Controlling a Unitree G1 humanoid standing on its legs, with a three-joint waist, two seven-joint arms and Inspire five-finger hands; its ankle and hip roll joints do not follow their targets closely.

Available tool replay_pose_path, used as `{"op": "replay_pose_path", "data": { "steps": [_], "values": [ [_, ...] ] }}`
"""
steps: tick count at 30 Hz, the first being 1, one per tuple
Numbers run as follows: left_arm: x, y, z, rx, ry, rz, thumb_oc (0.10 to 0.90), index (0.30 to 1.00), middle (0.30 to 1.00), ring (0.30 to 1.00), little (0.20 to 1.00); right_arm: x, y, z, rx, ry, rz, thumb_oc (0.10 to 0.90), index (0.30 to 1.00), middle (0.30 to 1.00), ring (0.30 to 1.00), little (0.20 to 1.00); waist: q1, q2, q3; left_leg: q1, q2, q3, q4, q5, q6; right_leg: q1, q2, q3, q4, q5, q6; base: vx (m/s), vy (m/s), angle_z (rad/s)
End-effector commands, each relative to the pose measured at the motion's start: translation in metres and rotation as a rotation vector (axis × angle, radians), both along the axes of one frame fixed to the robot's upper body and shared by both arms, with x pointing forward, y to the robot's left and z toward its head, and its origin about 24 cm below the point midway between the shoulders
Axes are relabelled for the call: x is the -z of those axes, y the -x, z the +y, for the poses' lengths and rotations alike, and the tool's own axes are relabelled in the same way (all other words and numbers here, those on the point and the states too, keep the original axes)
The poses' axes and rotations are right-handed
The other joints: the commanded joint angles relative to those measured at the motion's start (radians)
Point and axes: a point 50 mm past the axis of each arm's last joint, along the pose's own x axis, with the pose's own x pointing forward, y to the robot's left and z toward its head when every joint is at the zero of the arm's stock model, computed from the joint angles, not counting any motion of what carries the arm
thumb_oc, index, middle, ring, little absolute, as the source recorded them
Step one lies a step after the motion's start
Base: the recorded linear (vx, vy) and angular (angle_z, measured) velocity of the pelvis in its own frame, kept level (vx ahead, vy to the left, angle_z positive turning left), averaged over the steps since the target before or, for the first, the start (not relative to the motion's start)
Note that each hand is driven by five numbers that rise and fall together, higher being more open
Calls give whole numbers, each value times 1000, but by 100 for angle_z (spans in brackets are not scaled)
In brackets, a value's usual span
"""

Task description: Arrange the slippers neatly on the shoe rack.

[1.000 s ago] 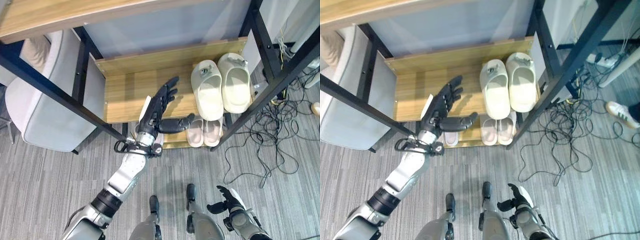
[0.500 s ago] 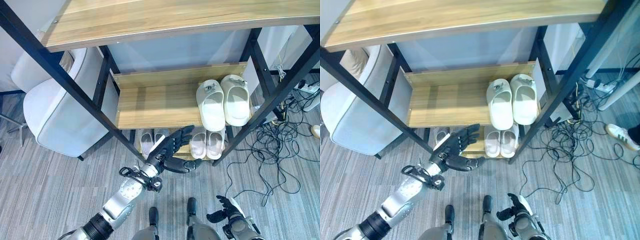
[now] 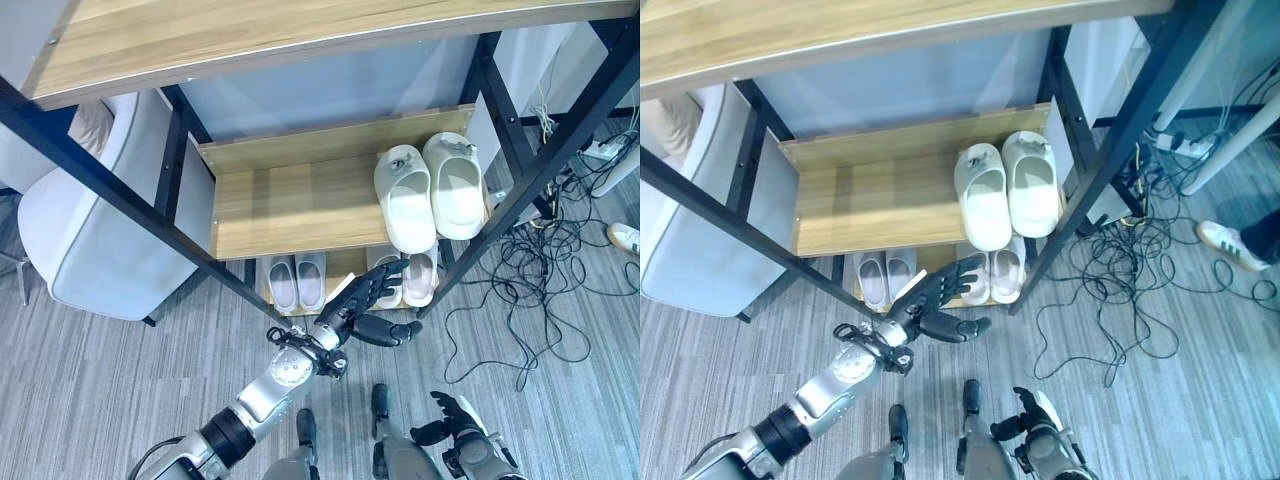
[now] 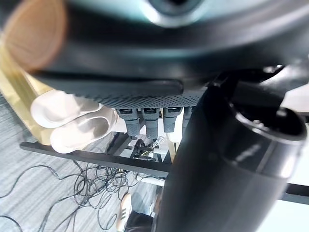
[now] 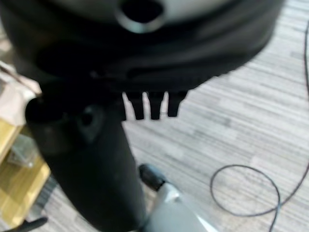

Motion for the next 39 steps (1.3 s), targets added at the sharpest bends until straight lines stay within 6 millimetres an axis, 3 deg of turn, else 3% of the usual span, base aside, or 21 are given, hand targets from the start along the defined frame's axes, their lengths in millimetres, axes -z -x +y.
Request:
{"op": "replay_pose_path", "data": {
  "steps": [1,21,39],
  "values": [
    [-50,-10,-22,22,122,-202,800,900,900,900,900,-1,-1,-1,-23,35,-18,800,900,900,900,900,7,-26,-23,-67,11,-14,-14,61,-65,-17,-34,-16,82,-105,121,29,2,-11],
    [-60,-9,-37,39,163,-215,800,900,900,900,900,-1,0,5,-32,30,-34,800,900,900,900,900,-7,-28,-35,-56,5,-12,-14,45,-60,-3,-33,-14,71,-107,122,8,0,0],
    [-69,-8,-55,92,163,-239,800,900,900,900,900,-7,-12,5,-57,43,-69,800,900,900,900,900,-18,-22,0,-81,7,-3,-13,49,-56,-61,-39,6,92,-99,125,-6,3,-4]
  ]
}}
